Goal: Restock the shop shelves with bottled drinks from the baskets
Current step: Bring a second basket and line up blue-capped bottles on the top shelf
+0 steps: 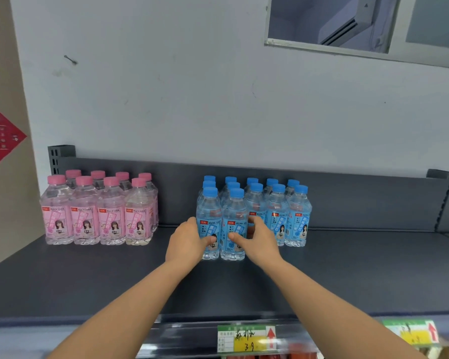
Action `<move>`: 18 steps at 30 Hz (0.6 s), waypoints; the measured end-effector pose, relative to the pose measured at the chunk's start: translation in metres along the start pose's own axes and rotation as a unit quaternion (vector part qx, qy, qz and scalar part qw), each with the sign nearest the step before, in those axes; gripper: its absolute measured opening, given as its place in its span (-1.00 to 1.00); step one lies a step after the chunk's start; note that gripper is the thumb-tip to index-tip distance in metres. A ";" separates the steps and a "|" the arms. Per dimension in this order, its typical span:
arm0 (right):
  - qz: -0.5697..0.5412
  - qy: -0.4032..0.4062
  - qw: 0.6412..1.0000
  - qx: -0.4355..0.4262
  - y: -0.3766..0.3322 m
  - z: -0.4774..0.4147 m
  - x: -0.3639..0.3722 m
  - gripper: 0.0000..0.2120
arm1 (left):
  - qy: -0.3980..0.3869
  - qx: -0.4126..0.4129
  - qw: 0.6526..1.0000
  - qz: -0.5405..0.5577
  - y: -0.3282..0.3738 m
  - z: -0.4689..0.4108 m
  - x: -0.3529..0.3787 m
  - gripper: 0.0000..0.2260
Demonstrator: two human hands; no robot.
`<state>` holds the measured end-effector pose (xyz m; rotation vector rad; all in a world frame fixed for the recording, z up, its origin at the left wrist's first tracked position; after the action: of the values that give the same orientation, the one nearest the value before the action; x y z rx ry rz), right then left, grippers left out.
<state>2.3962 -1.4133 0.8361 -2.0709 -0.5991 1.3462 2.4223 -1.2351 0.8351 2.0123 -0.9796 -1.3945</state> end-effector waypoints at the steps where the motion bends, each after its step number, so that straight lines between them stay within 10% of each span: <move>1: 0.016 -0.005 1.000 0.005 0.001 0.002 -0.002 -0.38 | -0.003 0.000 1.000 -0.002 0.000 0.000 0.000 -0.68; 18: 0.192 -0.004 0.980 -0.040 0.060 0.143 -0.125 -0.79 | -0.009 0.062 0.992 -0.107 0.093 0.147 -0.004 -0.69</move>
<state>2.2194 -1.5051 0.8323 -2.3319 -0.2647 1.5635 2.2580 -1.2892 0.8543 2.2560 -0.8996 -1.4975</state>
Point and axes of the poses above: each hand's wrist, its own z-axis away from the middle knuckle, its own x-axis out of the palm, y = z × x, the point moved 6 cm from there along -z, towards the middle knuckle, and after that the axes turned 8 degrees about z, right-handed, at the moved point
